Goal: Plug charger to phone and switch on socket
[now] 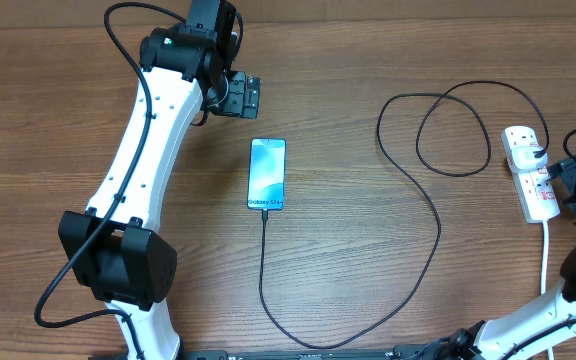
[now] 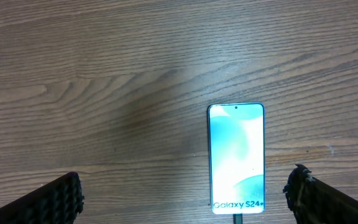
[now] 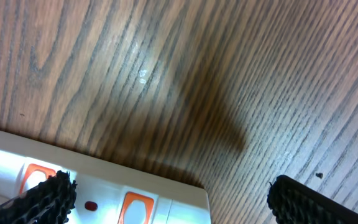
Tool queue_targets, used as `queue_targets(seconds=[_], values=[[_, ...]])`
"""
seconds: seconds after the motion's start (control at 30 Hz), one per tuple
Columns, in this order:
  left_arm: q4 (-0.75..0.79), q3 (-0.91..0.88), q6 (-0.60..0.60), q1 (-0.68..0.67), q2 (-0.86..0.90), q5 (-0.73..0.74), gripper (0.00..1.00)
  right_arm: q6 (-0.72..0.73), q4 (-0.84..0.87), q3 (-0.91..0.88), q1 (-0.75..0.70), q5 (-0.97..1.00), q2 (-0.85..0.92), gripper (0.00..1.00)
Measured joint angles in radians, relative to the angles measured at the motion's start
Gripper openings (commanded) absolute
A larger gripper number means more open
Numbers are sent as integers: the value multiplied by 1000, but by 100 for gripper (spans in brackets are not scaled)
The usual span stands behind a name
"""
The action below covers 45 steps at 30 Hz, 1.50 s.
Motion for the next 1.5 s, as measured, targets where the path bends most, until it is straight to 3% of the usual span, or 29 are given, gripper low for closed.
queue_targets(seconds=[1.5], values=[[0,0,0,0,0,0,100,-13,83,0,0,-85,27,100]])
